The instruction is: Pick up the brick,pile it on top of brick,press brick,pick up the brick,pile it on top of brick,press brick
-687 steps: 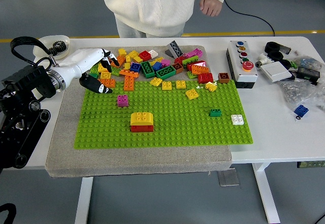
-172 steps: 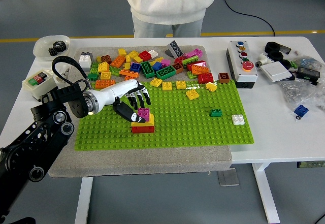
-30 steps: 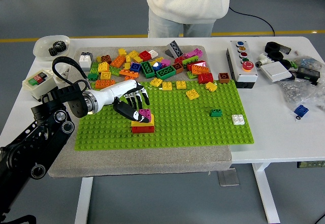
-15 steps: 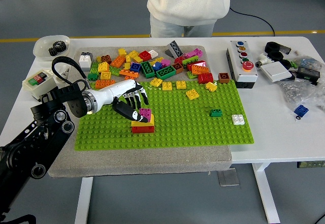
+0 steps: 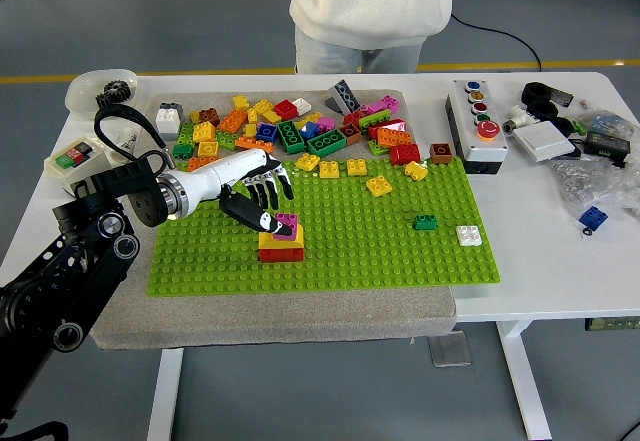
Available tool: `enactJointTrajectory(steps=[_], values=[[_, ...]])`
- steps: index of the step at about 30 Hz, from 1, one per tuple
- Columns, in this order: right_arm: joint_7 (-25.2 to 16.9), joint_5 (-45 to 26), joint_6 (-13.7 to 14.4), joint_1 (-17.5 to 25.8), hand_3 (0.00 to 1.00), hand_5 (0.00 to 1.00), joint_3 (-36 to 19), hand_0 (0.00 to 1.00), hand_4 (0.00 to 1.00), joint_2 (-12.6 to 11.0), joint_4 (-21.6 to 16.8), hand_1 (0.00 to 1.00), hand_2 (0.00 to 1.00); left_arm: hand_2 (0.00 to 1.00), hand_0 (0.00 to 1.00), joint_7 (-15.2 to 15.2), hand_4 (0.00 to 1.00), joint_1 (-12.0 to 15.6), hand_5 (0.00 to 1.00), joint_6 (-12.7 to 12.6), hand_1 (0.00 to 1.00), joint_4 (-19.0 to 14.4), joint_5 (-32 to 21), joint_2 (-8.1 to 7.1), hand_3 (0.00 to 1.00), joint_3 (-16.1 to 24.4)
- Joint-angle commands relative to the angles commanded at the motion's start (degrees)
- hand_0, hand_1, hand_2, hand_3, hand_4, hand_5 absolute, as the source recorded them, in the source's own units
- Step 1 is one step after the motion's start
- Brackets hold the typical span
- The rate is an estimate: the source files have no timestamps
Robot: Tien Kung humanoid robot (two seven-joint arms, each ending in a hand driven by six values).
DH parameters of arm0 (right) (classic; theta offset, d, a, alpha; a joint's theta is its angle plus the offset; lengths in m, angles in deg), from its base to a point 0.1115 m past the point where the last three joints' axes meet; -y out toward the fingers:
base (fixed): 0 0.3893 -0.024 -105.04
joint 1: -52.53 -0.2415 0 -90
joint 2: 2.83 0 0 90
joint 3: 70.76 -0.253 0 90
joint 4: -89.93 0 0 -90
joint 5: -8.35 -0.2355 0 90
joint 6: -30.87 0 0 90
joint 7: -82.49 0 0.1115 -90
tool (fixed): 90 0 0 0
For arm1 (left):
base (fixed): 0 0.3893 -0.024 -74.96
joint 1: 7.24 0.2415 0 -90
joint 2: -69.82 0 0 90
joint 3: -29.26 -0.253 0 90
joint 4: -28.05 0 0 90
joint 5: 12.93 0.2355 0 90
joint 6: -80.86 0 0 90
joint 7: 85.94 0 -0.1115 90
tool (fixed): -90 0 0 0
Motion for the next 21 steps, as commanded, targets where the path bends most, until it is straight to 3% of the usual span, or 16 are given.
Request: enactJointTrajectory(steps=[7,8,9,14,15,20,21], values=[[0.0,0.1,-0.1,0.0,0.585,0.376,-0.2,0.741,0.808,0.0,0.0,0.647,0.712,0.440,0.419,0.4,0.998,-0.3,0.251,-2.8,0.425,-1.5,-1.6,-0.18,0.481,-0.4],[0.0,0.0,-0.1,0.0,0.585,0.376,-0.2,0.741,0.808,0.0,0.0,0.647,0.712,0.440,0.419,0.8,0.998,-0.4,0.251,-3.5,0.425,-1.7,-1.7,-0.20,0.481,-1.1],[0.0,0.0,-0.1,0.0,0.585,0.375,-0.2,0.741,0.808,0.0,0.0,0.647,0.712,0.480,0.489,1.0,0.998,-0.5,0.298,-3.8,0.480,-1.8,-1.8,-0.22,0.509,-1.4],[-0.1,-0.3,-0.2,-0.1,0.585,0.375,-0.3,0.741,0.808,0.0,0.0,0.647,0.712,0.480,0.489,3.2,0.998,-1.2,0.298,-7.0,0.480,-0.9,-0.5,-0.03,0.509,-4.5],[-0.1,-0.3,-0.2,-0.1,0.586,0.376,-0.3,0.741,0.809,0.0,0.0,0.647,0.711,0.561,0.693,3.3,0.998,-1.3,0.343,-7.3,0.600,-0.8,-0.4,-0.01,0.589,-4.7],[-0.1,-0.3,-0.2,-0.2,0.586,0.376,-0.4,0.741,0.809,-0.1,0.0,0.647,0.711,0.561,0.693,4.3,0.998,-2.3,0.343,-10.3,0.600,1.0,0.8,0.51,0.589,-7.2],[-0.1,-0.3,-0.2,-0.2,0.588,0.377,-0.4,0.740,0.810,-0.1,0.0,0.647,0.712,0.639,0.780,4.4,0.998,-2.4,0.345,-10.6,0.651,1.2,1.0,0.55,0.696,-7.4]])
